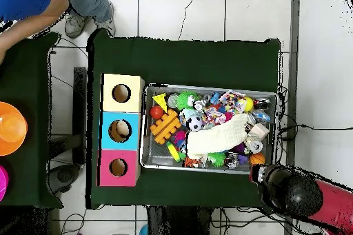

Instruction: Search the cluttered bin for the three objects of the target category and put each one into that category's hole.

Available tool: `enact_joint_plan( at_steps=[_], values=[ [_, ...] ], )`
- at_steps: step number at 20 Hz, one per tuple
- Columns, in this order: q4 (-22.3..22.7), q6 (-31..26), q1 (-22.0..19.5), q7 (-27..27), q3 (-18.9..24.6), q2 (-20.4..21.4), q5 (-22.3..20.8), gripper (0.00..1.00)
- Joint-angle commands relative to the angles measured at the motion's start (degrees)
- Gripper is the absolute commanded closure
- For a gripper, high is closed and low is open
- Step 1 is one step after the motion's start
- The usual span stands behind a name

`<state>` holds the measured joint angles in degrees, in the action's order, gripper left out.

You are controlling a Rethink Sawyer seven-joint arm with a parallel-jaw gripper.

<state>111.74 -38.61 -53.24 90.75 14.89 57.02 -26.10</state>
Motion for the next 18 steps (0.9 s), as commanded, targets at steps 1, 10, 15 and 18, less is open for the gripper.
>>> enact_joint_plan(
  at_steps=[1,10,15,18],
  values=[
    [6.59,8.27,-7.9,-11.53,9.31,1.84,0.03,0.0],
    [6.45,6.29,-8.87,-9.12,12.33,1.7,-1.68,0.0],
    [4.22,3.77,-4.96,-6.3,11.48,0.6,-3.21,0.0],
    [2.76,3.89,-1.47,-3.22,10.09,-1.21,-4.35,0.0]
  ],
)
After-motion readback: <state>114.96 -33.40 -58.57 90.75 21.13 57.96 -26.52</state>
